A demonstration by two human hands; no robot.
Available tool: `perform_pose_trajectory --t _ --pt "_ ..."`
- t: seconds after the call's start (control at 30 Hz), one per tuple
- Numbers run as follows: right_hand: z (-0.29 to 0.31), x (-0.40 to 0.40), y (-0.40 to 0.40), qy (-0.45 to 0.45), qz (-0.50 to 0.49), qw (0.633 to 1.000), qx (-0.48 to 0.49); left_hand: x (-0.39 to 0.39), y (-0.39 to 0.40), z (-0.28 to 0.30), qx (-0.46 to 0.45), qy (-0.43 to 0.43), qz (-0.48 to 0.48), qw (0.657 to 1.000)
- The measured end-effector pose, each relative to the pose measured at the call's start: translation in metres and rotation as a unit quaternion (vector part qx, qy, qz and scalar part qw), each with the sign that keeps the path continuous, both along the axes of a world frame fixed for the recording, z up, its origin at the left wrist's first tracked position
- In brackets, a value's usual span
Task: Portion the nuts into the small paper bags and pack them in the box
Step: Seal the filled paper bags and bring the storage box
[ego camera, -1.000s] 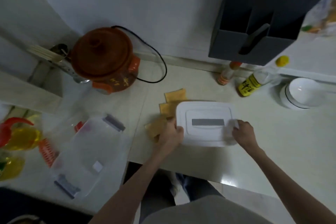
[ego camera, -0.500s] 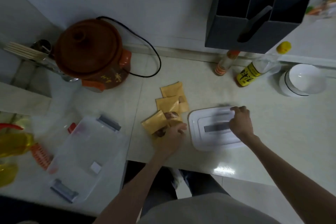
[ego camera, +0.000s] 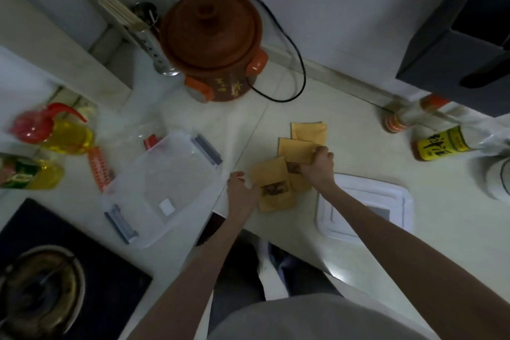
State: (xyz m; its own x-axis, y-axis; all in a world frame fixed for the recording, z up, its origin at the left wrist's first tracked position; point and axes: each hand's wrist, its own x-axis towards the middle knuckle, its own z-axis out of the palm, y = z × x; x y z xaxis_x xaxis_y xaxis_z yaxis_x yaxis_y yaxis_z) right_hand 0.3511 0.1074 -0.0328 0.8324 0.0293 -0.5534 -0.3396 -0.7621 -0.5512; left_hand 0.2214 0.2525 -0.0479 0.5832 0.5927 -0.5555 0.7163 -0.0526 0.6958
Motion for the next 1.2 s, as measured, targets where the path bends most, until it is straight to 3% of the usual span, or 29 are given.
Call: perform_pose_trajectory --t 0.17,0.43,0.6,0.7,0.87,1.0,1.2 --pt "-0.020 -0.007 0.016 -0.045 -0.021 0.998 -0.033 0.010 -0.021 -0.019 0.010 0.043 -0.013 0.999" --pt "-0.022 0.005 0.012 -0.027 -0.014 1.000 -0.003 0.024 -0.039 -0.023 0.004 0.049 -0.034 0.998" --pt "0.008 0.018 0.005 -0.045 -0.030 0.998 0.027 0.020 -0.020 0.021 -0.007 -0.052 -0.011 0.999" --pt "0.035 0.025 0.017 -0.089 -0.032 0.993 0.076 0.014 0.005 0.057 0.042 -0.111 0.022 0.993" --pt "0.088 0.019 0.088 -0.117 0.076 0.973 0.185 -0.024 0.072 0.104 0.147 -0.143 0.117 0.972" --pt "0.117 -0.009 0.157 -0.121 0.198 0.938 0.259 -0.073 0.128 0.122 0.166 -0.132 0.207 0.955" --pt "0.101 -0.065 0.215 -0.075 0.289 0.926 0.231 -0.120 0.161 0.108 0.144 -0.059 0.261 0.953"
